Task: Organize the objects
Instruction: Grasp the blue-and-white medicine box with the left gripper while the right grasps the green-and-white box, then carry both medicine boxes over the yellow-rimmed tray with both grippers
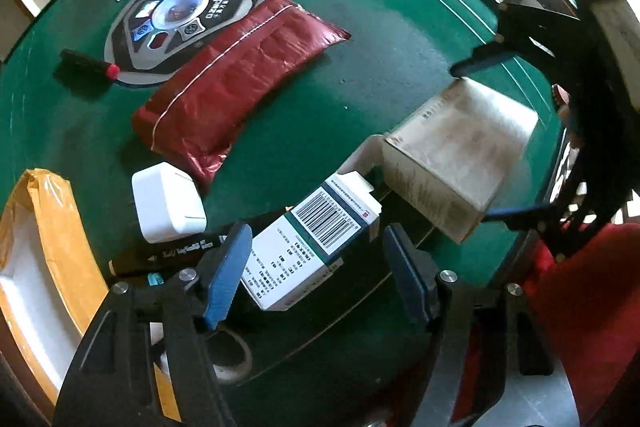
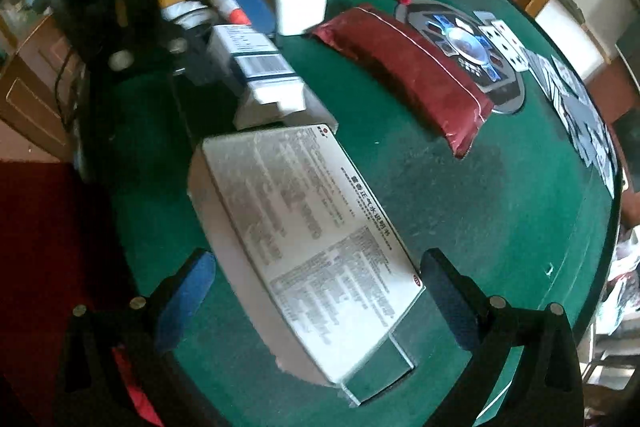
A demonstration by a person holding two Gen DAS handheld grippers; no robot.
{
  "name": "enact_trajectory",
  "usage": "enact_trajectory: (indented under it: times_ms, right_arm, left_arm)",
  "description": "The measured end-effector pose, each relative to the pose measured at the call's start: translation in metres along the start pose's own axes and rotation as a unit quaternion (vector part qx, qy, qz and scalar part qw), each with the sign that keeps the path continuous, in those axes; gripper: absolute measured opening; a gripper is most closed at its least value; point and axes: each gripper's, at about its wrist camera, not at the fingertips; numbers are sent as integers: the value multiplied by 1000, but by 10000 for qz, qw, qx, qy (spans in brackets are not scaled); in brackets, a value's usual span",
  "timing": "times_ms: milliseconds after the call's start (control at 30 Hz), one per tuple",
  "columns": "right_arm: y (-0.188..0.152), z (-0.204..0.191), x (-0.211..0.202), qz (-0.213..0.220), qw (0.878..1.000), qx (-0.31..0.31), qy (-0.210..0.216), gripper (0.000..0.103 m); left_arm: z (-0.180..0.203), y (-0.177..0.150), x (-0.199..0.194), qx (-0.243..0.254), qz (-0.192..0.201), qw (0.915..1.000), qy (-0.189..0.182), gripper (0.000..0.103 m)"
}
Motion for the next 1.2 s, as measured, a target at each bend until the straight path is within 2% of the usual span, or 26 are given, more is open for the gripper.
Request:
enact_trajectory:
  times_ms: [133, 200, 367, 433, 467, 500, 567, 600, 733, 867, 967, 1200]
  right_arm:
    - [3, 17, 4, 45, 9978, 578, 316, 102]
    - [1, 23, 2, 292, 9943, 883, 518, 99]
    - [-10, 42, -4, 503, 9807, 1742, 725, 52]
    - [-15, 47, -7, 594, 9747, 1998, 801, 45]
    - [-18, 49, -8, 629, 9716, 2140, 791, 42]
    - [-21, 51, -9, 660, 9684, 2266, 801, 41]
    - [-27, 53, -12, 754, 9609, 2541, 802, 41]
    - [-29, 55, -13, 781, 9568, 2682, 805, 41]
    - [-36, 58, -17, 947, 9406, 3168, 772, 41]
    - [-37, 59, -23, 1096, 9292, 3450, 746, 41]
    - [-35, 59, -25, 1127, 9243, 3578, 706, 41]
    - [-26, 57, -32, 1168, 9222, 3643, 565, 41]
  left_arm:
    - [-1, -1, 2, 97, -20, 10000, 14, 68]
    - [-2, -3, 10, 30, -187, 9998, -96, 68]
    - [-1, -22, 25, -30, -252, 9996, -103, 68]
    - [-2, -27, 22, -189, -68, 9998, -82, 65]
    - [-3, -28, 21, -298, -8, 9996, -29, 58]
    - [-4, -29, 20, -412, 49, 9991, 29, 54]
    - [-9, -31, 17, -756, 206, 9969, 1, 35]
    - [-11, -33, 16, -921, 268, 9954, -17, 33]
    - [-13, -41, 11, -1504, 430, 9877, -86, 33]
    - [-11, -52, 4, -2072, 563, 9760, -363, 33]
    - [-8, -60, -2, -2368, 655, 9681, -487, 33]
    - [-6, -58, -23, -2644, 916, 9590, -457, 33]
Point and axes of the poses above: each gripper's, at about its wrist camera, not at the fingertips, and x roughly the way its jaws point, z to its right, y to its top, and after that the axes turned 2 degrees about y, right-handed
